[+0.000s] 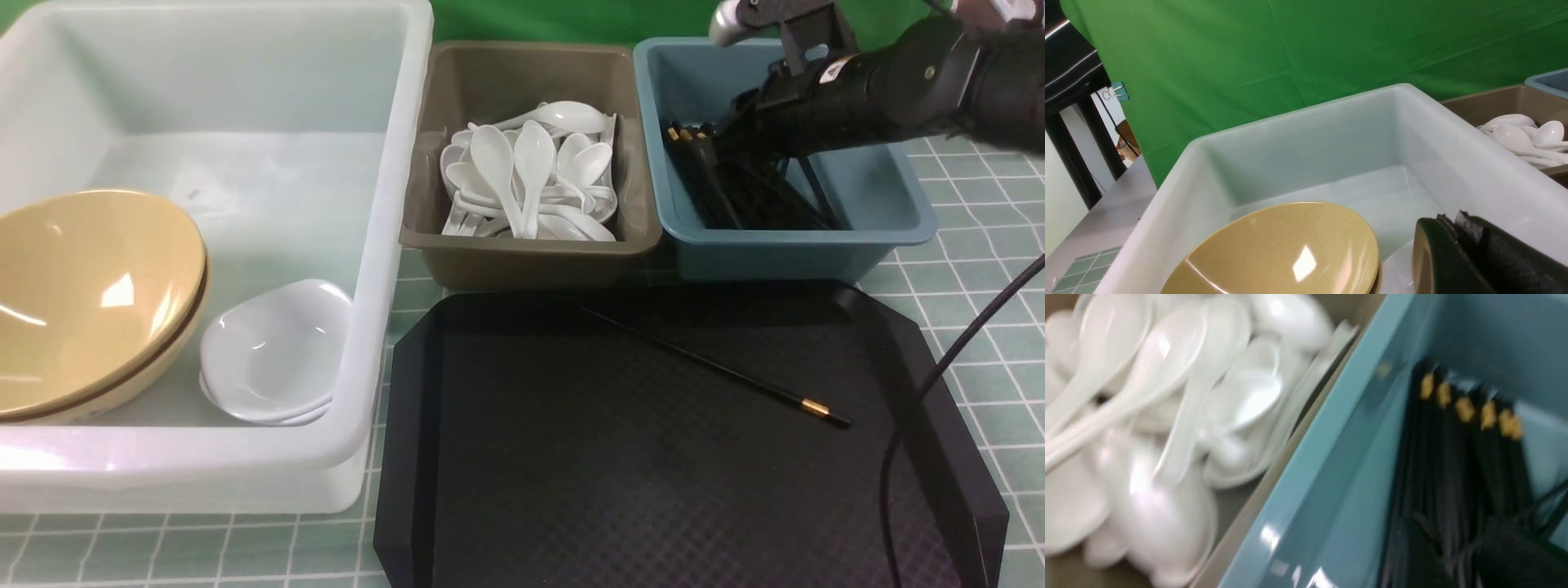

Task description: On blue table put chopsticks spoon bowls plates into blue grey white boxes.

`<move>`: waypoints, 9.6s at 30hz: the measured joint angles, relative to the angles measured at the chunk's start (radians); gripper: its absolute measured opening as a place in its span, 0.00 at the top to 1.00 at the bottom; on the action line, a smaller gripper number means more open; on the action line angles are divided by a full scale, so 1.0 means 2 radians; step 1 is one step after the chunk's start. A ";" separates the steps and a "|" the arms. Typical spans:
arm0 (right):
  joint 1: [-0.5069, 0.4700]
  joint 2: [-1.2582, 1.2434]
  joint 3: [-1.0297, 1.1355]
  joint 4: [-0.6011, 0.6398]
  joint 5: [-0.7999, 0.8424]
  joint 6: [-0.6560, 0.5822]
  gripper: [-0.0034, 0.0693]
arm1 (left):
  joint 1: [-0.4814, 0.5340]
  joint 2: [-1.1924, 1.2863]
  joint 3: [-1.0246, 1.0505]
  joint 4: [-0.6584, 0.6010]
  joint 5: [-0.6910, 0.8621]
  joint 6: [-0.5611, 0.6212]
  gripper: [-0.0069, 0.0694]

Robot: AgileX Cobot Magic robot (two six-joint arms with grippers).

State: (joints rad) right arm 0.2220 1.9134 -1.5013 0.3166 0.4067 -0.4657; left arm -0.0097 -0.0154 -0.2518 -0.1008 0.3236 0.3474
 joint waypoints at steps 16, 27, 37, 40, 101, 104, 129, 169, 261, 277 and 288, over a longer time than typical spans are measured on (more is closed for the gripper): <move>0.027 -0.015 0.133 -0.059 0.194 0.008 0.51 | 0.000 0.000 0.000 0.000 0.000 0.000 0.91; 0.032 -0.010 0.148 -0.060 0.213 -0.018 0.82 | 0.000 0.000 0.000 0.000 0.000 0.001 0.91; 0.074 -0.098 0.127 -0.058 0.274 -0.033 0.85 | 0.000 0.000 0.000 0.000 0.000 0.000 0.91; 0.072 -0.157 0.104 -0.054 0.220 -0.049 0.88 | 0.000 0.000 0.000 0.000 0.000 0.000 0.91; 0.163 0.020 0.092 -0.136 0.240 -0.092 0.85 | 0.000 0.000 0.000 0.000 0.002 0.000 0.91; 0.179 0.005 0.094 -0.129 0.246 -0.080 0.85 | 0.000 0.000 0.000 0.000 0.002 0.000 0.91; 0.006 0.027 0.063 -0.123 -0.253 0.128 0.84 | 0.000 0.000 0.000 0.000 0.005 0.000 0.91; 0.003 -0.786 0.627 -0.123 -0.154 0.079 0.90 | 0.000 0.000 0.000 0.004 0.000 0.000 0.91; -0.143 -0.962 0.764 -0.163 -0.048 0.198 0.80 | 0.000 0.000 0.128 -0.007 -0.015 -0.019 0.91; -0.143 -0.962 0.764 -0.163 -0.048 0.198 0.77 | 0.000 0.000 0.139 -0.009 -0.002 -0.117 0.91; -0.143 -0.962 0.764 -0.163 -0.048 0.201 0.76 | 0.000 0.000 0.138 -0.009 0.000 -0.120 0.91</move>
State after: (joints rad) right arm -0.0644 -0.0113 0.0276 -0.0099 0.3116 -0.0629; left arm -0.0097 -0.0154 0.0246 -0.1194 0.3229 0.1071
